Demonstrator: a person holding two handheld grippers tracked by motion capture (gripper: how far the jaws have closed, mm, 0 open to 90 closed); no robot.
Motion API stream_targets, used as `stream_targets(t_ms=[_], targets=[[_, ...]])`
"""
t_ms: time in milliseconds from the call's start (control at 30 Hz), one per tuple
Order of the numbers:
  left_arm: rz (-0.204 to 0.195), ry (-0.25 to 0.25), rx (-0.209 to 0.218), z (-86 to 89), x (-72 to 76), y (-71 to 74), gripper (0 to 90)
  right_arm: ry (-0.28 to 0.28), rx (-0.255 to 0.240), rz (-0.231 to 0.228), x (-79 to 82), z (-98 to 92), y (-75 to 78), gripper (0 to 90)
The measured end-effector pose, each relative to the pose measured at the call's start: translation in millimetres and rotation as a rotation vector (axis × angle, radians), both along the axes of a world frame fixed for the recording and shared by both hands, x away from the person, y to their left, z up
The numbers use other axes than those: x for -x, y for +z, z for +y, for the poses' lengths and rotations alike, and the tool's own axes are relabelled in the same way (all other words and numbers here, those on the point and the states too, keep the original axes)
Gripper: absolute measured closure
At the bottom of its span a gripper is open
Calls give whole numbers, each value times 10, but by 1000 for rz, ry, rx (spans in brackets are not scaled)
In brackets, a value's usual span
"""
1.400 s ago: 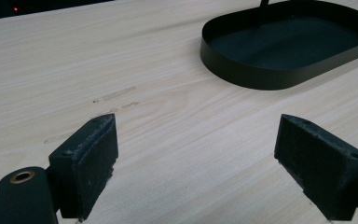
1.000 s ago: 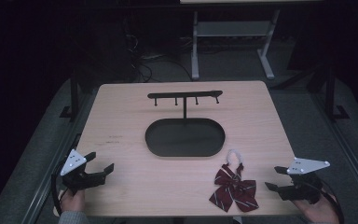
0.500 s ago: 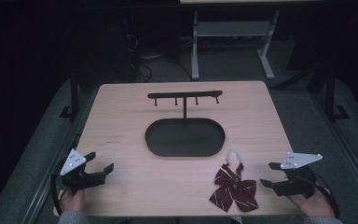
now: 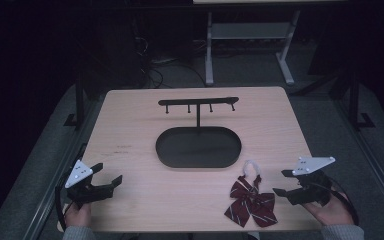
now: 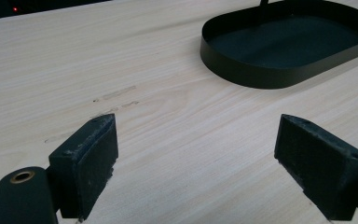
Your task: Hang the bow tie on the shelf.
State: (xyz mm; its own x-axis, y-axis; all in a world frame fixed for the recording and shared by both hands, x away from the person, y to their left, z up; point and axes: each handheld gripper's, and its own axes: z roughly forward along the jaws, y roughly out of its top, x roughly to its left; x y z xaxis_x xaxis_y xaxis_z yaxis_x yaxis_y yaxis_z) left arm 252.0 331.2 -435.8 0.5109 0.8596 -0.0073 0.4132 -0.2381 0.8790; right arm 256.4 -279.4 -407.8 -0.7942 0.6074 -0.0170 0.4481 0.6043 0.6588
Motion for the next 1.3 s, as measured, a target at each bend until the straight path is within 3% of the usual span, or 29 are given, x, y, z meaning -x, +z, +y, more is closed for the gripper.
stream_targets(t_ms=[567,1300], targets=[[3,1,-2,10,1,2,131,62,47,27,-204,222,102,310],[0,2,5,8,-1,0,131,86,77,74,-403,358,155,323]])
